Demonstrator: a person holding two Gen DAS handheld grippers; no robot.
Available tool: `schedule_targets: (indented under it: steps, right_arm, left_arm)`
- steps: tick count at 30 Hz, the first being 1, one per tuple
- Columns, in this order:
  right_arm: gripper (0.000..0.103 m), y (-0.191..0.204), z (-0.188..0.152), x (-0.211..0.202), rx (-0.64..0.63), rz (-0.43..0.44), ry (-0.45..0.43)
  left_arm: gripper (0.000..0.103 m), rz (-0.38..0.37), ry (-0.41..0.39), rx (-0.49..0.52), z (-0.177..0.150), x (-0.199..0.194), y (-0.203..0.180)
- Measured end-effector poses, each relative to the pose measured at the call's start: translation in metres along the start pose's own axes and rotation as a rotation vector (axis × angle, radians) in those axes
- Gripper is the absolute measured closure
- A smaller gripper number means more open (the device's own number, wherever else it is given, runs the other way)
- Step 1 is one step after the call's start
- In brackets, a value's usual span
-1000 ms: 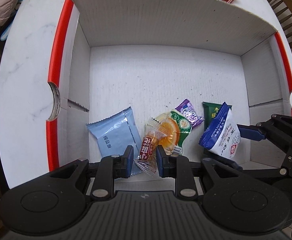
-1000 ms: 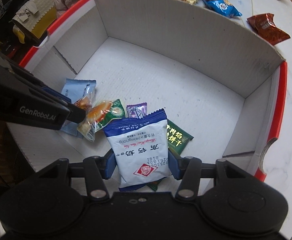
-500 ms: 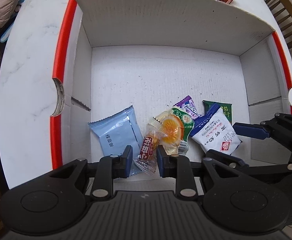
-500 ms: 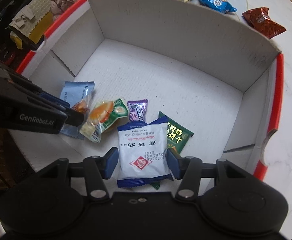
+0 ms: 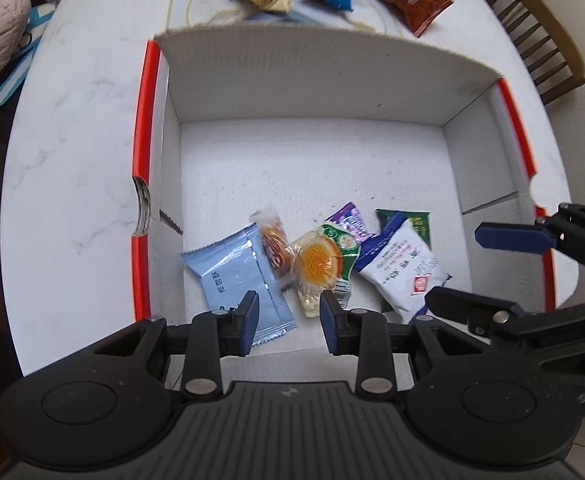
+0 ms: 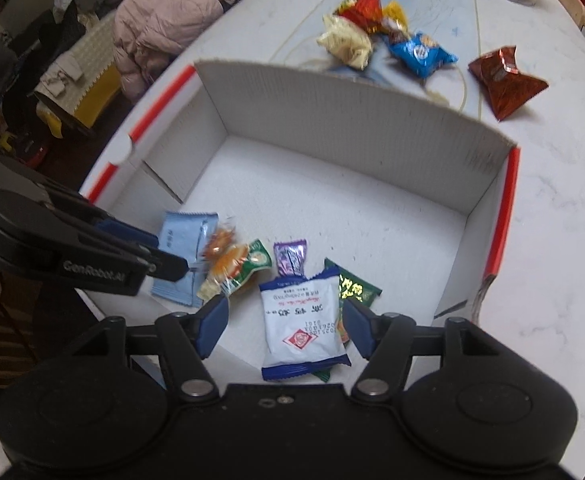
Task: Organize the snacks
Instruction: 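Open both grippers to drop the snacks into the box, then lift both open grippers out of the box toward the snack pile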
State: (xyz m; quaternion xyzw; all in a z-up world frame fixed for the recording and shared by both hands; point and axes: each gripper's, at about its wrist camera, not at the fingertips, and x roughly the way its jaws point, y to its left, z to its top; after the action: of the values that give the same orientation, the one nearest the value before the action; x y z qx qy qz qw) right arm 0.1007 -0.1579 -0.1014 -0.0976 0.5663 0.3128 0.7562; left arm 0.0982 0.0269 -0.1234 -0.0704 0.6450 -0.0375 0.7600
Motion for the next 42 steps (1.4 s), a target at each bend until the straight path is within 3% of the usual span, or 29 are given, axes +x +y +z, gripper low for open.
schedule_targets:
  steps: [2, 9, 14, 26, 35, 37, 42]
  right_arm:
    - [0.037, -0.001, 0.003, -0.011, -0.002, 0.002, -0.022]
    - [0.03, 0.0, 0.013, -0.049, -0.002, 0.002, -0.103]
    - [0.025, 0.001, 0.025, -0.078, -0.011, -0.007, -0.171]
    - [0.014, -0.013, 0.073, -0.141, -0.022, -0.02, -0.321]
    - [0.007, -0.029, 0.114, -0.148, -0.033, -0.056, -0.377]
    - [0.002, -0.037, 0.123, -0.148, -0.024, -0.075, -0.393]
    - [0.001, -0.061, 0.149, -0.134, 0.024, -0.102, -0.386]
  left_arm:
    - [0.056, -0.008, -0.03, 0.009, -0.002, -0.01, -0.001]
    - [0.054, -0.037, -0.127, 0.043, -0.002, -0.048, -0.007]
    - [0.047, -0.044, -0.219, 0.063, 0.005, -0.083, -0.013]
    - [0.036, -0.066, -0.407, 0.093, 0.038, -0.159, -0.024]
    - [0.027, -0.063, -0.455, 0.05, 0.082, -0.175, -0.031]
    - [0.026, -0.046, -0.464, 0.032, 0.095, -0.172, -0.031]
    - [0.026, -0.001, -0.451, -0.026, 0.128, -0.153, -0.025]
